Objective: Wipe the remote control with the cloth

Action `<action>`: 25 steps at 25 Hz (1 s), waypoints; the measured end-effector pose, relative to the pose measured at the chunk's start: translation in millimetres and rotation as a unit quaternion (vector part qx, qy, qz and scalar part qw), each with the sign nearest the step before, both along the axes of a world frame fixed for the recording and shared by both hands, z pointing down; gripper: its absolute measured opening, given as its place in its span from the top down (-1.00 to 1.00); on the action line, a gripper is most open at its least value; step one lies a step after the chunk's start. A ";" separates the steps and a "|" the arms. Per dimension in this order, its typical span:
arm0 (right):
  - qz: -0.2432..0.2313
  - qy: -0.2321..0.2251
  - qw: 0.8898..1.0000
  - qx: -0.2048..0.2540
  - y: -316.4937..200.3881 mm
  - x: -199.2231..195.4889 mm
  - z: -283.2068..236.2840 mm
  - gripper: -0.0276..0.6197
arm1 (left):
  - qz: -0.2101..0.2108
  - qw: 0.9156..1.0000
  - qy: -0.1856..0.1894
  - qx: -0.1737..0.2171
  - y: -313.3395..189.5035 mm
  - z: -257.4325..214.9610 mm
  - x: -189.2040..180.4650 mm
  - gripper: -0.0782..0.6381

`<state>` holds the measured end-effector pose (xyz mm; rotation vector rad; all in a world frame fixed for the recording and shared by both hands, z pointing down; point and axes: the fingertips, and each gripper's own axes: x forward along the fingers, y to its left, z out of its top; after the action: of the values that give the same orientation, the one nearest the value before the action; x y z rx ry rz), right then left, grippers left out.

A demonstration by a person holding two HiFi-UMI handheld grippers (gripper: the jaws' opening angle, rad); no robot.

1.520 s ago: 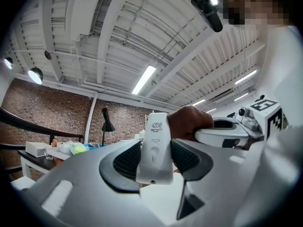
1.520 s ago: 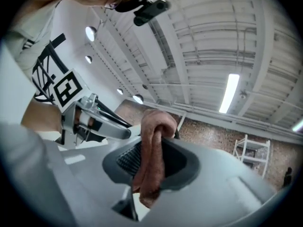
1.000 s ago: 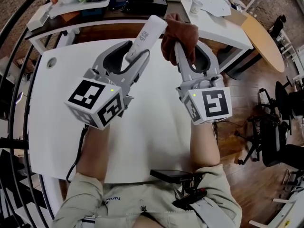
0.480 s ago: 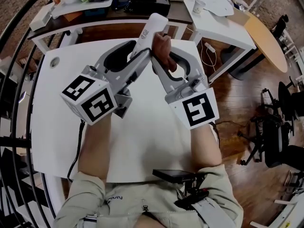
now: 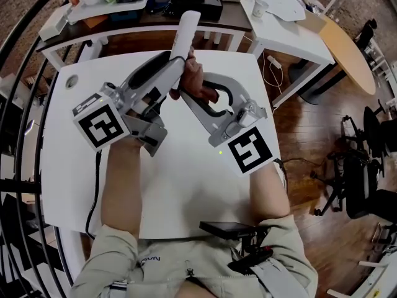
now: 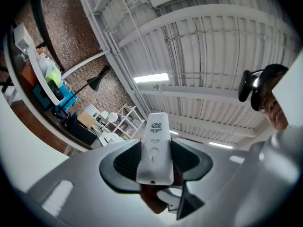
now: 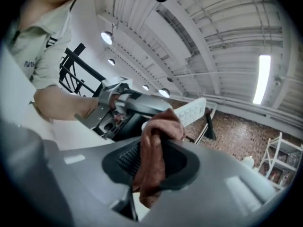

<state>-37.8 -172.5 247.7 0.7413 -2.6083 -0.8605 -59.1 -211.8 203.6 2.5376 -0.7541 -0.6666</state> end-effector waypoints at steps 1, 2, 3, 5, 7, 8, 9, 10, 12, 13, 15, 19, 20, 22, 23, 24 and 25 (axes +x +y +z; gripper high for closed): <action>-0.007 0.013 1.000 0.001 2.6 -1.5 2.9 0.64 | 0.007 1.000 0.010 -0.002 0.2 -0.3 -1.3 0.19; -0.013 0.022 1.000 0.004 4.6 -2.0 4.0 0.64 | 0.014 1.000 0.022 -0.005 0.8 -0.9 -2.0 0.19; -0.017 0.027 0.999 0.009 5.4 -0.8 2.5 0.64 | 0.022 0.999 0.033 -0.007 1.4 -1.7 -2.3 0.19; -0.009 0.010 1.000 0.017 2.0 7.7 -9.1 0.64 | 0.034 0.998 0.046 -0.008 2.7 -4.2 -2.0 0.19; 0.021 -0.051 0.998 0.015 -6.5 23.2 -28.5 0.64 | 0.052 0.997 0.055 -0.007 6.0 -7.1 2.8 0.19; 0.042 -0.089 0.995 0.011 -11.6 32.5 -38.6 0.64 | 0.062 0.996 0.057 -0.007 8.1 -7.8 6.4 0.19; 0.062 -0.121 0.991 0.009 -16.7 42.3 -47.5 0.64 | 0.072 0.996 0.057 -0.007 10.5 -8.1 10.5 0.19; 0.081 -0.146 0.986 0.009 -21.4 52.0 -54.7 0.64 | 0.083 0.995 0.057 -0.007 13.2 -8.1 15.0 0.19; 0.118 -0.185 0.976 0.012 -30.8 72.3 -65.0 0.64 | 0.106 0.993 0.055 -0.006 18.8 -8.3 25.1 0.19; 0.136 -0.203 0.970 0.012 -35.5 83.0 -68.8 0.64 | 0.118 0.992 0.053 -0.005 21.5 -8.4 30.1 0.19; 0.155 -0.238 0.959 0.010 -41.8 101.0 -75.6 0.64 | 0.136 0.989 0.049 -0.006 25.7 -8.3 38.8 0.19; 0.141 -0.264 0.954 0.006 -39.5 108.7 -82.5 0.64 | 0.176 0.982 0.062 -0.011 33.9 -8.4 52.1 0.19; 0.133 -0.259 0.957 0.011 -36.8 105.3 -83.0 0.64 | 0.187 0.980 0.067 -0.012 36.3 -9.0 54.5 0.19; 0.115 -0.246 0.962 0.016 -31.7 96.3 -81.7 0.64 | 0.197 0.978 0.069 -0.013 38.8 -8.4 57.1 0.19; 0.105 -0.239 0.965 0.015 -29.7 91.4 -79.8 0.64 | 0.196 0.978 0.066 -0.012 38.3 -7.0 56.7 0.19; 0.095 -0.232 0.968 0.014 -27.8 86.3 -77.5 0.64 | 0.196 0.978 0.066 -0.013 38.2 -6.5 56.1 0.19; 0.084 -0.224 0.971 0.011 -25.6 80.7 -75.4 0.64 | 0.199 0.977 0.071 -0.013 38.5 -7.3 55.6 0.19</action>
<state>42.9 -198.1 172.3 1.2720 -2.8603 -0.7424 -3.5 -173.3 196.3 2.4772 -0.1927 -0.6823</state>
